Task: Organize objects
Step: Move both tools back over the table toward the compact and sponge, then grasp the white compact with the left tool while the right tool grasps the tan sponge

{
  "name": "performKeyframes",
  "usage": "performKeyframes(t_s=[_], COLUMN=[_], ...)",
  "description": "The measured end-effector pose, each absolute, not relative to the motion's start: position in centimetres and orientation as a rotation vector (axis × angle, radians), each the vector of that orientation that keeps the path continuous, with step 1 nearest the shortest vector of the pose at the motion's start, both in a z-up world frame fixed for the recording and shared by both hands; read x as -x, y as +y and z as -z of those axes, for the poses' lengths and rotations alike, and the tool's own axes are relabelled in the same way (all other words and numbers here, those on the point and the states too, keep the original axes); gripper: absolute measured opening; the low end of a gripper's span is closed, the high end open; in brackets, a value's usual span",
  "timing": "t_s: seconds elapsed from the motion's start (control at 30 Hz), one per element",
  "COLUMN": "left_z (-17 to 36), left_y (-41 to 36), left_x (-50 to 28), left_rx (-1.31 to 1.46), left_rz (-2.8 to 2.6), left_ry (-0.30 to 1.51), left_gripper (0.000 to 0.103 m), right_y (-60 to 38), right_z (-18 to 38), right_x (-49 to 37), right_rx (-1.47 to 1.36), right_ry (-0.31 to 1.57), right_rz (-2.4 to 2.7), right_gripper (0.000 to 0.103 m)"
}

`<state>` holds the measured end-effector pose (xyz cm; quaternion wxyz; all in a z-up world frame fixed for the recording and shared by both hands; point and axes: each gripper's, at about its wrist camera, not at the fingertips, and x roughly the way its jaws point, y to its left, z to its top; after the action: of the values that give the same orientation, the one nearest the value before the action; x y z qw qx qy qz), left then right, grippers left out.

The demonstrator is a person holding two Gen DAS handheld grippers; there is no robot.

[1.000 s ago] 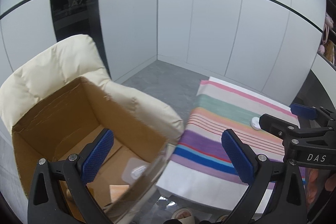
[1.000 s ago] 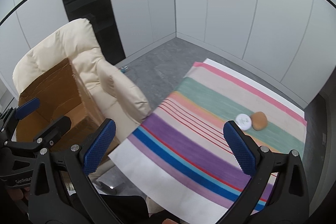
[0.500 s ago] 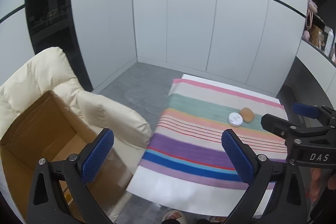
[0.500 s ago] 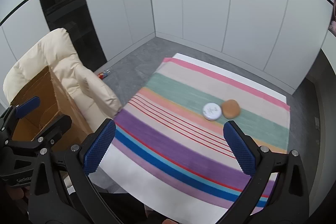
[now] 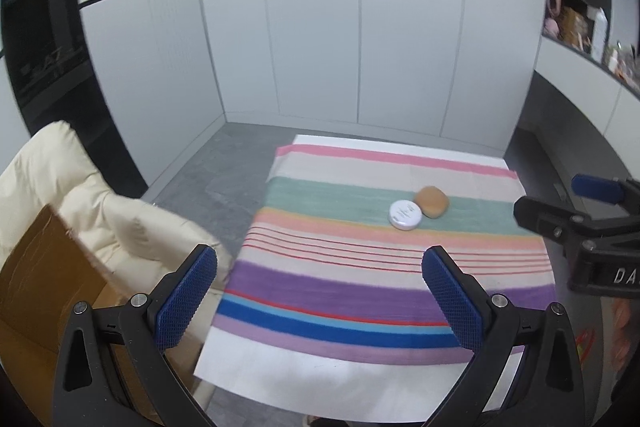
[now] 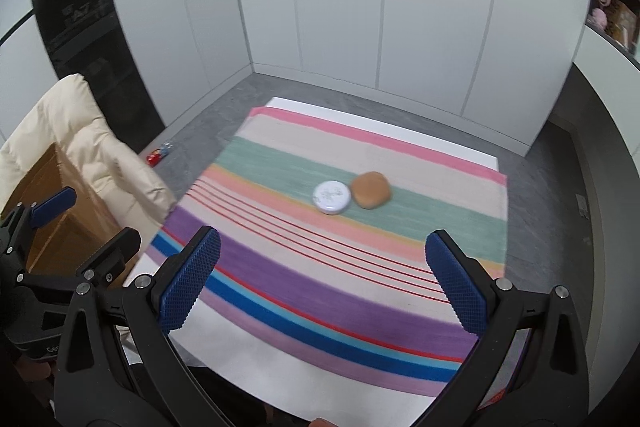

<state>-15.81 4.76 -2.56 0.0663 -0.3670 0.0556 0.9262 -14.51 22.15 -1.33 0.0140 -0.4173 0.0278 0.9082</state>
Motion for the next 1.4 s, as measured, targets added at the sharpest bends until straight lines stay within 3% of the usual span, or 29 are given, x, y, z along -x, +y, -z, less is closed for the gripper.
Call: performKeyframes(t_s=[0.4,0.57,0.77,1.17,1.4], left_z=[7.5,11.2,15.9,21.7,23.6], left_y=[11.0,13.1,15.5,17.8,18.5], left_x=[18.3,21.3,24.6,30.7,34.0], left_rx=[1.181,1.233,1.295,1.358,1.369], left_rz=[-2.682,-2.618,-2.549,-2.469,-2.47], left_ry=[0.251,0.207,0.336,0.203,0.17], left_gripper=[0.103,0.103,0.103,0.101,0.085], right_y=[30.8,32.2,32.9,35.0,35.4], right_z=[5.7,8.4,13.2,21.5,22.9], right_x=[14.4,15.2,17.6,23.2,26.3], right_rx=[1.347,1.361,1.406,1.487,1.499], right_ry=[0.238,0.171,0.123,0.153,0.134], right_rz=[-2.661,-2.641,-2.634,-2.566,-2.565], right_gripper=[0.103,0.103,0.103,0.103,0.097])
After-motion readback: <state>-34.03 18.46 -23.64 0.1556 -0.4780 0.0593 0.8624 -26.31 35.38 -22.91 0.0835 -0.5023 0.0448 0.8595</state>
